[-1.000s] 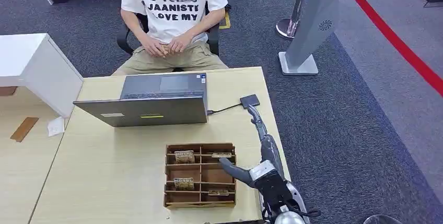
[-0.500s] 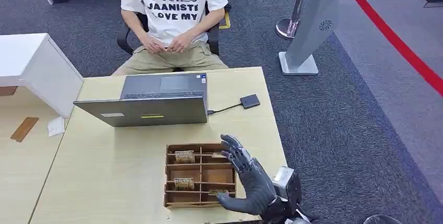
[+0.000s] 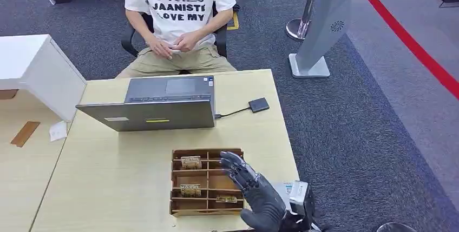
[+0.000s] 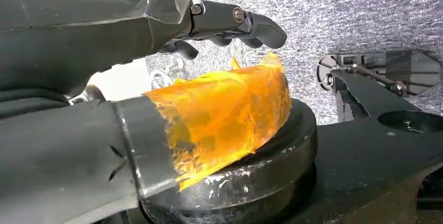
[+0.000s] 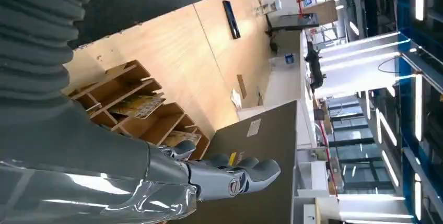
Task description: Pass the card to the sensor for recognition and then transmit it.
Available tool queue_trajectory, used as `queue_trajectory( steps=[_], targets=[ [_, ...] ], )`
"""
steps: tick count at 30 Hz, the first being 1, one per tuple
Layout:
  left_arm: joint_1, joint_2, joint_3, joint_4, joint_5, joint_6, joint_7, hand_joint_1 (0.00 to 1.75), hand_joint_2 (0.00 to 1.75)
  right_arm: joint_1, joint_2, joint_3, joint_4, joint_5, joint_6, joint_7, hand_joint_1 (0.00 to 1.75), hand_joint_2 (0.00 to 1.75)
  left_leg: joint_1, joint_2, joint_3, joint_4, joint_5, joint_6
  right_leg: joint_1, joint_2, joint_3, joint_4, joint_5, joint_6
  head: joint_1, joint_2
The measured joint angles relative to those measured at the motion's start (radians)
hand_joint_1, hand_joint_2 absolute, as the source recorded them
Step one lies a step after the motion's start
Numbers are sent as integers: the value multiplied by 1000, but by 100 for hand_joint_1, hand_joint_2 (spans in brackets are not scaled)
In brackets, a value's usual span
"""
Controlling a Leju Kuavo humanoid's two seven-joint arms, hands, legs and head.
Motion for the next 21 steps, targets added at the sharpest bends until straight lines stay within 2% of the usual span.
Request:
queue_trajectory(
  steps=[18, 21],
  targets=[
    [0, 0, 0, 0, 0, 0, 0, 0, 0, 0, -8, 3, 0, -2, 1, -3, 0, 0, 0, 0, 0, 0, 0, 0, 0, 0, 0, 0, 0, 0, 0, 0],
    [0, 0, 0, 0, -5, -3, 0, 0, 0, 0, -10, 6, 0, -18, 39, -14, 0, 0, 0, 0, 0, 0, 0, 0, 0, 0, 0, 0, 0, 0, 0, 0]
  ],
)
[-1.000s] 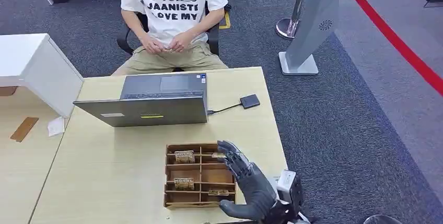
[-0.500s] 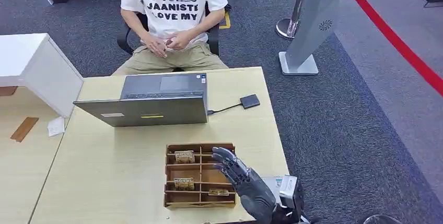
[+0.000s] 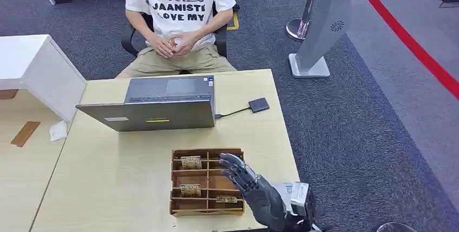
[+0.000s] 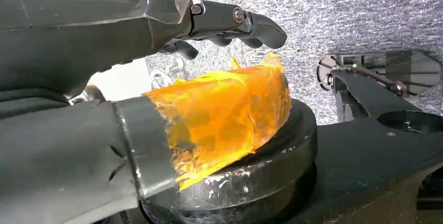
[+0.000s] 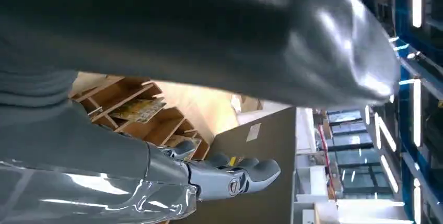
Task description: Pass the card to the sensor for recognition and then transmit it.
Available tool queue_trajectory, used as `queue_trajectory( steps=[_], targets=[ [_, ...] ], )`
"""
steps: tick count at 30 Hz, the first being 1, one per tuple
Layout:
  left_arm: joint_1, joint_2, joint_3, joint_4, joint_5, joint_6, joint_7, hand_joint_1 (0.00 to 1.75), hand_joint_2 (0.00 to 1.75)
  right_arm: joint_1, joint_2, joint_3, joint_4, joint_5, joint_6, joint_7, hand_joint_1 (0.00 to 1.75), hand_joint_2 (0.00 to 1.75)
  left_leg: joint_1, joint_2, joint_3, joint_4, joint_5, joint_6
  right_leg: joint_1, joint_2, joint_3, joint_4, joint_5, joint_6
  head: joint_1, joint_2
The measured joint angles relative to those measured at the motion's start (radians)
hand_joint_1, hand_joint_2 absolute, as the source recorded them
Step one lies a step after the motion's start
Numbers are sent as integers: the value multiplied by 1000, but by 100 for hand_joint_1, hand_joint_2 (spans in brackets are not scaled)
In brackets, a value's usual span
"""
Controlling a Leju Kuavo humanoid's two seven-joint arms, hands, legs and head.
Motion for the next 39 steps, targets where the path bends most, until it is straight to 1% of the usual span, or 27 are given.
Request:
queue_trajectory(
  steps=[10, 11, 14, 17, 20, 22, 23, 24, 26, 29, 32, 36, 39],
  targets=[
    [0, 0, 0, 0, -9, -5, 0, 0, 0, 0, -11, 13, 4, -21, 105, -19, 0, 0, 0, 0, 0, 0, 0, 0, 0, 0, 0, 0, 0, 0, 0, 0],
    [0, 0, 0, 0, -9, -6, 3, 0, 0, 0, -14, 15, 5, -19, 109, -22, 0, 175, 0, 0, 0, 0, 0, 0, 0, 0, 0, 0, 0, 0, 0, 0],
    [0, 0, 0, 0, -9, -11, 10, 0, 0, 0, -23, 19, 9, -5, 102, -29, 0, 175, 0, 0, 0, 0, 0, 0, 0, 0, 0, 0, 0, 0, 0, 0],
    [0, 0, 0, 0, -8, -12, 13, 0, 0, 1, -28, 20, 14, 15, 68, -33, 0, 175, 0, 0, 0, 0, 0, 0, 0, 0, 0, 0, 0, 0, 0, 0],
    [0, 0, 0, 0, -1, -10, 13, 0, 0, 7, -31, 19, 13, 85, -55, -27, 0, 175, 0, 0, 0, 0, 0, 0, 0, 0, 0, 0, 0, 0, 0, 0],
    [0, 0, 0, 0, 2, -8, 14, 0, 0, 9, -31, 19, 11, 113, -106, -22, 0, 175, 0, 0, 0, 0, 0, 0, 0, 0, 0, 0, 0, 0, 0, 0],
    [0, 0, 0, 0, 2, -6, 14, 0, 0, 10, -31, 19, 8, 134, -142, -21, 0, 175, 0, 0, 0, 0, 0, 0, 0, 0, 0, 0, 0, 0, 0, 0],
    [0, 0, 0, 0, 4, -3, 14, 0, 0, 11, -32, 19, 3, 170, -201, -19, 0, 175, 0, 0, 0, 0, 0, 0, 0, 0, 0, 0, 0, 0, 0, 0],
    [0, 0, 0, 0, 5, -2, 14, 0, 0, 11, -34, 18, -6, 229, -281, -16, 0, 175, 0, 0, 0, 0, 0, 0, 0, 0, 0, 0, 0, 0, 0, 0],
    [0, 0, 0, 0, 5, 0, 14, 0, 0, 11, -36, 17, -18, 328, -370, -17, 0, 175, 0, 0, 0, 0, 0, 0, 0, 0, 0, 0, 0, 0, 0, 0],
    [0, 0, 0, 0, 5, 1, 13, 0, 0, 10, -36, 17, -32, 471, -484, -21, 0, 175, 0, 0, 0, 0, 0, 0, 0, 0, 0, 0, 0, 0, 0, 0],
    [0, 0, 0, 0, -5, 1, 12, 0, 0, 2, -36, 19, -61, 741, -696, -22, 0, 175, 0, 0, 0, 0, 0, 0, 0, 0, 0, 0, 0, 0, 0, 0],
    [0, -1, 0, 0, -15, 1, 12, 0, 0, -23, -37, 36, -79, 956, -844, 4, 0, 175, 0, 0, 0, 0, 0, 0, 0, 0, 0, 0, 0, 0, 0, 0]
  ],
)
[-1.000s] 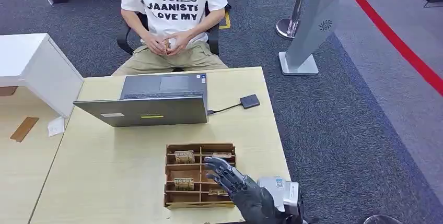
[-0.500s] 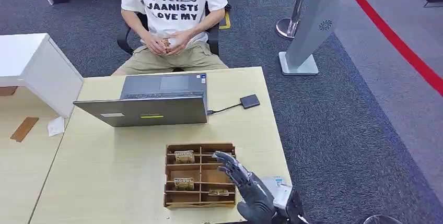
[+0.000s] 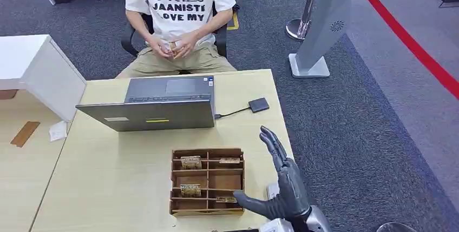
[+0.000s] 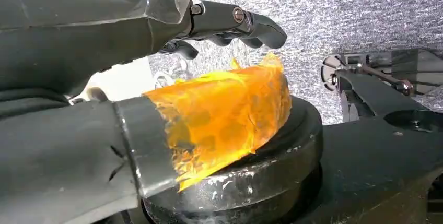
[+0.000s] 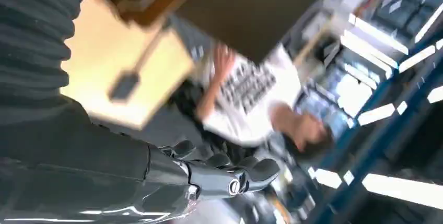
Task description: Pass the card to the sensor for recognition and then transmit it.
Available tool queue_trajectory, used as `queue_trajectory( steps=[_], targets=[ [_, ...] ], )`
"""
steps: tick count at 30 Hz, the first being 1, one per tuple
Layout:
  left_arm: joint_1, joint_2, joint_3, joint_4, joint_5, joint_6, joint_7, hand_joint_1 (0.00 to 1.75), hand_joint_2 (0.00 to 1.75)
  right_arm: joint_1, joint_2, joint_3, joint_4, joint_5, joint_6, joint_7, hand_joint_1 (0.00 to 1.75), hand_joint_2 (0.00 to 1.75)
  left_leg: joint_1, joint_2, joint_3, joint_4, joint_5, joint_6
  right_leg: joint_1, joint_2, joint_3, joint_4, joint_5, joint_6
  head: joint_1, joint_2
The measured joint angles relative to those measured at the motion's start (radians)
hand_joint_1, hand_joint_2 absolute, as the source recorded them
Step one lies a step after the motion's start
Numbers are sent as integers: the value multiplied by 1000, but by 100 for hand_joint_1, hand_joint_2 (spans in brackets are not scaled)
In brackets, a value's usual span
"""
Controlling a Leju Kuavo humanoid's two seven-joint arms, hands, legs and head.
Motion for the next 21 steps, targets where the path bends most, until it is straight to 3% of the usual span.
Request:
queue_trajectory(
  steps=[1, 2, 3, 4, 9, 15, 17, 18, 20, 21],
  targets=[
    [0, 0, 0, 0, -4, 0, 0, 0, 0, -10, -1, 7, 0, 46, -23, 7, 19, 175, 0, 0, 0, 0, 0, 0, 0, 0, 0, 0, 0, 0, 0, 0],
    [0, 0, 0, 0, -6, 0, 0, 0, 0, -18, -3, 15, 0, 87, -38, 17, 61, 175, 0, 0, 0, 0, 0, 0, 0, 0, 0, 0, 0, 0, 0, 0],
    [0, 0, -1, 0, -8, 0, 0, 0, 0, -27, -5, 24, 0, 125, -50, 28, 122, 175, 0, 0, 0, 0, 0, 0, 0, 0, 0, 0, 0, 0, 0, 0],
    [0, 0, -1, 0, -11, -1, 0, 0, 0, -36, -8, 33, 1, 157, -60, 37, 164, 175, 0, 0, 0, 0, 0, 0, 0, 0, 0, 0, 0, 0, 0, 0],
    [0, 0, -3, 0, -19, -3, 0, 0, 0, -84, -19, 76, 17, 248, -76, 72, 169, 175, 0, 0, 0, 0, 0, 0, 0, 0, 0, 0, 0, 0, 0, 0],
    [-1, 0, -8, 0, -25, -3, 3, 0, 0, -141, -29, 132, 56, 321, -75, 118, 150, 175, 0, 0, 0, 0, 0, 0, 0, 0, 0, 0, 0, 0, 0, 0],
    [-1, 0, -11, 0, -25, -4, 3, 0, 0, -159, -30, 152, 73, 343, -72, 136, 120, 175, 0, 0, 0, 0, 0, 0, 0, 0, 0, 0, 0, 0, 0, 0],
    [-1, 0, -11, 0, -25, -4, 3, 0, 0, -168, -31, 162, 82, 352, -71, 143, 120, 175, 0, 0, 0, 0, 0, 0, 0, 0, 0, 0, 0, 0, 0, 0],
    [-1, 0, -12, 0, -26, -5, 4, 0, 0, -187, -32, 184, 101, 362, -60, 158, 79, 175, 0, 0, 0, 0, 0, 0, 0, 0, 0, 0, 0, 0, 0, 0],
    [-1, 0, -12, 0, -26, -5, 5, 0, 0, -197, -33, 195, 111, 366, -54, 166, 79, 175, 0, 0, 0, 0, 0, 0, 0, 0, 0, 0, 0, 0, 0, 0]
  ],
)
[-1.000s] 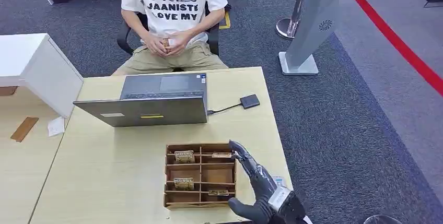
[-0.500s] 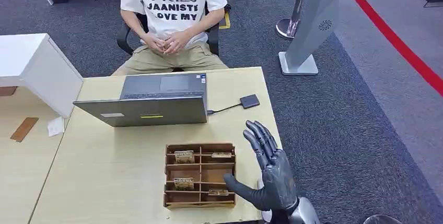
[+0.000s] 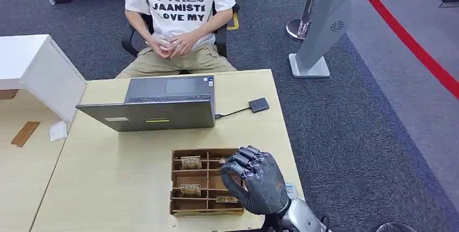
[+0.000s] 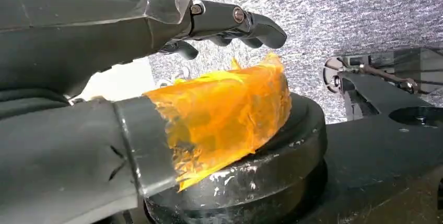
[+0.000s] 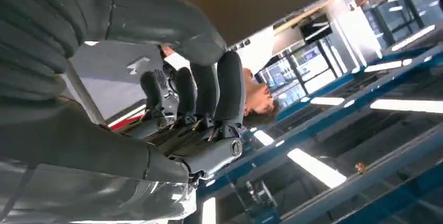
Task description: Pass the card to the sensor for recognition and then transmit it.
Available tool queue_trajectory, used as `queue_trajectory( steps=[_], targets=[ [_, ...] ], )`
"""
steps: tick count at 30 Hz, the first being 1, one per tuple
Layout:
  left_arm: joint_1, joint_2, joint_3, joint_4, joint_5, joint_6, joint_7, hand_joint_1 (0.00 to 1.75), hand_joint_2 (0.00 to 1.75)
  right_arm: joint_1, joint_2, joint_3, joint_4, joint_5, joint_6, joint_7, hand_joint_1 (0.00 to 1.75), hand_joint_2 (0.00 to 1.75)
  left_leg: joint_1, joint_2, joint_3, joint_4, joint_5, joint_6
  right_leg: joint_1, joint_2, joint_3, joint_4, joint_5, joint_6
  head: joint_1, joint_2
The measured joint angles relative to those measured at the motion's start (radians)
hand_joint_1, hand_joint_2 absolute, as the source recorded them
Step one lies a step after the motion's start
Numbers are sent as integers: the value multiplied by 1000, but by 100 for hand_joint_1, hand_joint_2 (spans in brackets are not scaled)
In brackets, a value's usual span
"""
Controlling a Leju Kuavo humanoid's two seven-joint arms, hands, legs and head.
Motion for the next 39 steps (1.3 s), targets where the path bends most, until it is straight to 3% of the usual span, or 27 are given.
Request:
queue_trajectory(
  steps=[1, 2, 6, 8, 10, 11, 12, 14, 16, 21, 24, 25, 28, 32, 39],
  targets=[
    [0, 0, 0, 0, 0, 0, 0, 0, 0, -9, 0, 12, 10, 4, 2, 8, 68, 175, 0, 0, 0, 0, 0, 0, 0, 0, 0, 0, 0, 0, 0, 0],
    [0, 0, 0, 0, 0, -1, 1, 0, 0, -15, 0, 18, 16, 9, 4, 12, 80, 175, 0, 0, 0, 0, 0, 0, 0, 0, 0, 0, 0, 0, 0, 0],
    [0, 0, 0, 0, -3, -2, 3, 0, 0, -45, -1, 58, 64, 21, 18, 34, 79, 175, 0, 0, 0, 0, 0, 0, 0, 0, 0, 0, 0, 0, 0, 0],
    [0, 0, 0, 0, -5, -2, 3, 0, 0, -55, -1, 71, 84, 26, 18, 40, 93, 175, 0, 0, 0, 0, 0, 0, 0, 0, 0, 0, 0, 0, 0, 0],
    [0, 0, 0, 0, -5, -2, 4, 0, 0, -64, -1, 82, 103, 29, 19, 48, 94, 175, 0, 0, 0, 0, 0, 0, 0, 0, 0, 0, 0, 0, 0, 0],
    [0, 0, 0, 0, -5, -2, 4, 0, 0, -67, -1, 84, 110, 30, 20, 49, 115, 175, 0, 0, 0, 0, 0, 0, 0, 0, 0, 0, 0, 0, 0, 0],
    [0, 0, -1, 0, -6, -2, 4, 0, 0, -70, -1, 87, 117, 30, 21, 51, 115, 175, 0, 0, 0, 0, 0, 0, 0, 0, 0, 0, 0, 0, 0, 0],
    [0, 0, -1, 0, -6, -2, 4, 0, 0, -75, -1, 92, 131, 30, 21, 55, 98, 175, 0, 0, 0, 0, 0, 0, 0, 0, 0, 0, 0, 0, 0, 0],
    [0, 0, -1, 0, -6, -2, 4, 0, 0, -78, 0, 97, 144, 30, 21, 60, 103, 175, 0, 0, 0, 0, 0, 0, 0, 0, 0, 0, 0, 0, 0, 0],
    [0, 0, -1, 0, -7, -2, 5, 0, 0, -85, 0, 100, 168, 31, 22, 70, 93, 175, 0, 0, 0, 0, 0, 0, 0, 0, 0, 0, 0, 0, 0, 0],
    [0, 0, -1, 0, -8, -2, 6, 0, 0, -90, 1, 100, 181, 33, 22, 78, 72, 175, 0, 0, 0, 0, 0, 0, 0, 0, 0, 0, 0, 0, 0, 0],
    [0, 0, -1, 0, -8, -2, 6, 0, 0, -91, 1, 100, 184, 34, 22, 80, 80, 175, 0, 0, 0, 0, 0, 0, 0, 0, 0, 0, 0, 0, 0, 0],
    [0, 0, -2, 0, -11, -5, 6, 0, 0, -98, 3, 100, 197, 35, 23, 85, 80, 175, 0, 0, 0, 0, 0, 0, 0, 0, 0, 0, 0, 0, 0, 0],
    [0, 0, -3, 0, -14, -8, 7, 0, 0, -106, 12, 100, 212, 34, 30, 89, 58, 175, 0, 0, 0, 0, 0, 0, 0, 0, 0, 0, 0, 0, 0, 0],
    [0, 0, -7, 0, -16, -8, 8, 0, 0, -115, 27, 96, 236, 29, 38, 96, 73, 175, 0, 0, 0, 0, 0, 0, 0, 0, 0, 0, 0, 0, 0, 0]
  ],
)
